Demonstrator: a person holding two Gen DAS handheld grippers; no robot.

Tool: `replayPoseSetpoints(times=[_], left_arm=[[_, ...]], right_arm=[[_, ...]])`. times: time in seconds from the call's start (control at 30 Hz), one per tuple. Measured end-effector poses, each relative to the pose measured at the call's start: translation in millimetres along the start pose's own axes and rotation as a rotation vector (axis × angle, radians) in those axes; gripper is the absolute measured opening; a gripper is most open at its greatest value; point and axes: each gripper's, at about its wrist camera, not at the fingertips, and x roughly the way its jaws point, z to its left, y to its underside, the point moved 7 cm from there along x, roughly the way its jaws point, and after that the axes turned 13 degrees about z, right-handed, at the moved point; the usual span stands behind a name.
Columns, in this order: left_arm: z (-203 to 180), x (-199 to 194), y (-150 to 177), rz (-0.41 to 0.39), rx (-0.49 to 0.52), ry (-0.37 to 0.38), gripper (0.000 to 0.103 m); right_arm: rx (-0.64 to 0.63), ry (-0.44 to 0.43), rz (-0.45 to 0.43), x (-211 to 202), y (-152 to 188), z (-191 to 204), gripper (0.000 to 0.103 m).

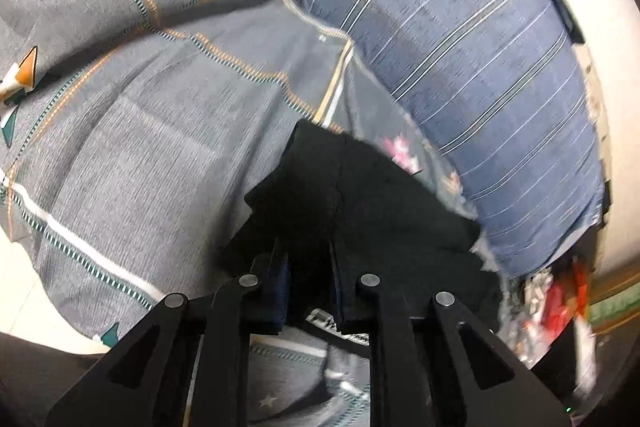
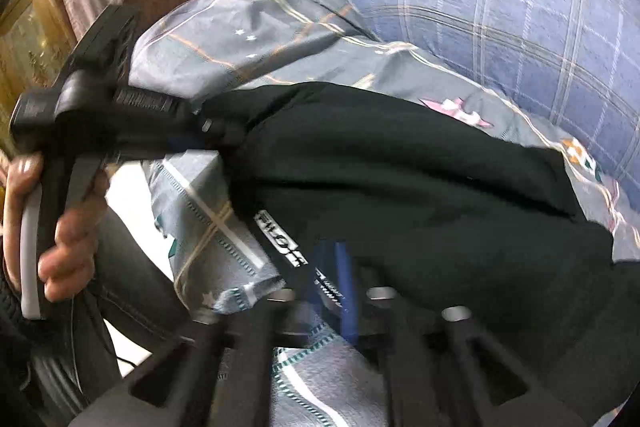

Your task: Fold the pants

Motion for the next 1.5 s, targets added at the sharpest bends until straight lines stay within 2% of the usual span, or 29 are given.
replayPoseSetpoints(times=[0.03,0.17,0.23,0.4,0.47,0.5,0.57,0.6,0.63,0.7,0.73,0.8,0.9,1.0,1.07,1.1,1.13,1.2,1.23,1.27,1.3,1.37,1.4,1.5], left_arm=[[-1.1,-2.0,-2.4,0.001,-0.011,0.023,0.014],[0.9,-1.6,-11.0,0.013,-0.059,0.080,0.014],[-0.1,0.2,-11.0,0.025,-0.071,0.091,0.014],[-0.3,3.0,-14.7,0.041,-0.078,0.100,0.014],[-1.6,3.4,-14.9,0.044,-0.076,0.099,0.014],[-2.5,3.3,-14.7,0.044,-0.075,0.100,0.014],[-3.8,1.6,-14.6,0.043,-0.074,0.105,0.014],[-4.6,-0.3,-14.0,0.039,-0.075,0.108,0.014],[-5.5,-1.6,-14.1,0.038,-0.072,0.115,0.014],[-8.0,-5.1,-12.3,0.036,-0.062,0.117,0.014],[-9.3,-6.5,-10.7,0.040,-0.054,0.120,0.014],[-13.1,-10.7,-4.1,0.048,-0.036,0.110,0.014],[-20.0,-19.0,11.7,0.031,0.026,0.048,0.014],[-11.2,-5.9,29.8,0.047,0.061,-0.094,0.014],[0.4,15.9,35.6,0.099,0.062,-0.226,0.014],[4.7,24.5,36.8,0.116,0.059,-0.258,0.015],[6.4,30.5,38.2,0.130,0.063,-0.277,0.015],[2.2,25.3,37.6,0.110,0.081,-0.276,0.015],[-1.0,18.5,36.0,0.088,0.087,-0.260,0.017],[-4.5,8.1,33.3,0.051,0.097,-0.244,0.027],[-5.7,0.4,31.4,0.021,0.100,-0.247,0.047],[-2.6,-16.9,26.9,-0.059,0.092,-0.278,0.070],[-0.9,-21.9,25.7,-0.081,0.086,-0.278,0.070],[1.0,-35.0,20.8,-0.137,0.066,-0.263,0.070]], right_arm=[[-0.021,0.016,-0.014,1.1,0.3,5.0,0.074],[-0.006,0.051,0.041,20.9,3.4,0.1,0.066],[0.028,0.069,0.061,27.7,3.3,-12.6,0.057],[0.007,0.090,0.118,41.6,9.9,-17.3,0.057],[-0.027,0.133,0.125,44.0,11.4,-14.6,0.056],[-0.030,0.155,0.123,44.6,11.6,-15.9,0.046],[-0.033,0.171,0.121,44.3,10.7,-18.3,0.034],[-0.025,0.185,0.115,40.1,10.0,-22.7,0.013],[-0.010,0.189,0.110,36.3,9.6,-27.3,0.009],[0.025,0.146,0.072,19.5,8.0,-35.0,0.008],[0.031,0.151,0.055,12.5,6.2,-37.8,0.007],[0.037,0.160,0.027,-2.9,4.8,-41.0,0.007],[0.028,0.162,-0.004,-26.2,9.8,-38.2,0.007],[0.011,0.139,0.027,-21.7,19.5,-30.7,0.008],[0.000,0.149,0.105,2.9,29.4,-26.3,0.008],[-0.009,0.157,0.154,19.2,33.7,-25.2,0.009],[-0.015,0.166,0.181,29.1,36.3,-24.1,0.012],[-0.026,0.168,0.168,25.9,33.5,-20.0,0.018],[-0.026,0.148,0.148,17.7,31.0,-19.0,0.025],[-0.021,0.113,0.114,6.6,28.3,-18.9,0.031],[-0.015,0.092,0.090,-1.9,26.8,-19.9,0.039],[0.013,0.053,0.025,-25.6,22.2,-27.1,0.045],[0.034,0.031,-0.003,-35.9,21.0,-32.8,0.049],[0.128,-0.004,-0.084,-68.3,20.1,-61.9,0.050]])
